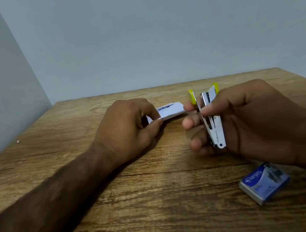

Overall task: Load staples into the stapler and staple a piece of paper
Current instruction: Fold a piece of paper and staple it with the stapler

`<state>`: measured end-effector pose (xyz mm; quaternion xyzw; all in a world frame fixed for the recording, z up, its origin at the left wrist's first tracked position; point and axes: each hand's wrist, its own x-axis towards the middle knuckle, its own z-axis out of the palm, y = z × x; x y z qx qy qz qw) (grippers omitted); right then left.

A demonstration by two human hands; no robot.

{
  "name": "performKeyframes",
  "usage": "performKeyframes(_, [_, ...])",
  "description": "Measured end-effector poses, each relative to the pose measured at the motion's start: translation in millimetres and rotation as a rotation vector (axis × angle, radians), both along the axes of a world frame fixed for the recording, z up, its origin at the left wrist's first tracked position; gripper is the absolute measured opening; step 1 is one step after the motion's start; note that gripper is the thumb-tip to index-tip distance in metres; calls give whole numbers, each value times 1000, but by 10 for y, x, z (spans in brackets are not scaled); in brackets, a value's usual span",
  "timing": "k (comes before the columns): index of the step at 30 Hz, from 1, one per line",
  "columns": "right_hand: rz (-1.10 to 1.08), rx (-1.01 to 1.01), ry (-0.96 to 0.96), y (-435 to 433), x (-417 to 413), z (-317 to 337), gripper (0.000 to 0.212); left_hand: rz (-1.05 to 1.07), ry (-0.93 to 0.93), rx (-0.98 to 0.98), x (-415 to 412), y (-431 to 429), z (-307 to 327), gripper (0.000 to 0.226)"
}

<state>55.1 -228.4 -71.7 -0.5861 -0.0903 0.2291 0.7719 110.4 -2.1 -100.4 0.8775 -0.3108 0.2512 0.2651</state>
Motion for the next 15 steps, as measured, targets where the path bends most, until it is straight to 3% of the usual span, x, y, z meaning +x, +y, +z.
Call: performKeyframes(15, [-19, -119, 53, 51, 40, -16, 66, 61, 22, -68, 18, -52, -24, 13])
